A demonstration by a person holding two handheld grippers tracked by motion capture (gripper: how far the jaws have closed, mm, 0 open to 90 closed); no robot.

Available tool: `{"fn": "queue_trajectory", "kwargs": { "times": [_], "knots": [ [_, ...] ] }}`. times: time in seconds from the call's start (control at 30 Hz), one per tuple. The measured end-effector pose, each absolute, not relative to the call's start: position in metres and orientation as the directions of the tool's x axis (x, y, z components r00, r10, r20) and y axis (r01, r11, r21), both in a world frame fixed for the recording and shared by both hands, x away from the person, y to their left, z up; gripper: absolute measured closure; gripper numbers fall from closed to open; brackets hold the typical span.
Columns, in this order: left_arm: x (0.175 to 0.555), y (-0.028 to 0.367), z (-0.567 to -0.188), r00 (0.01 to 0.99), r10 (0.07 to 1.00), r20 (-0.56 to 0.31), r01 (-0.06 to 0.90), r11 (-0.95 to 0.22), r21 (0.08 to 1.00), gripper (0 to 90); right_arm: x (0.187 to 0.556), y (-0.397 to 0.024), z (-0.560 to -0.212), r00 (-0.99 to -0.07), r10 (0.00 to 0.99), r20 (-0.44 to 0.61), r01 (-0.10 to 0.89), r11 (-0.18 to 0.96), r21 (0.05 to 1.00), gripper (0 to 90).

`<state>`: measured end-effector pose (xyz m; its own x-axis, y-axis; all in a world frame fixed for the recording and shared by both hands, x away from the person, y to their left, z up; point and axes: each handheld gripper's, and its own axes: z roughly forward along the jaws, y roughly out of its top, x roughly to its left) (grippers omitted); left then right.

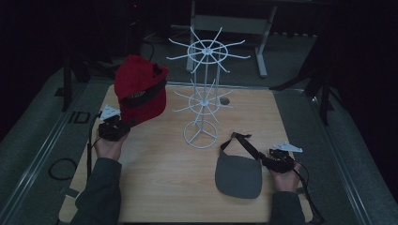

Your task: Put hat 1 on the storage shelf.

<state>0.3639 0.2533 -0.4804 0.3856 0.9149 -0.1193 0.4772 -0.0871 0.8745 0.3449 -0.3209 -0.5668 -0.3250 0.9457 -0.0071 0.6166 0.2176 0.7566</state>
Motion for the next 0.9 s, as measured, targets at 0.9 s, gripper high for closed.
{"fn": "queue_trajectory", "kwargs": {
  "times": [0.9],
  "knots": [
    [0.367, 0.252, -0.452, 0.383, 0.918, -0.106, 0.433, -0.077, 0.898, 86.0, 0.345, -0.321, -0.567, -0.325, 0.946, -0.007, 0.617, 0.217, 0.757, 47.8]
  ]
}}
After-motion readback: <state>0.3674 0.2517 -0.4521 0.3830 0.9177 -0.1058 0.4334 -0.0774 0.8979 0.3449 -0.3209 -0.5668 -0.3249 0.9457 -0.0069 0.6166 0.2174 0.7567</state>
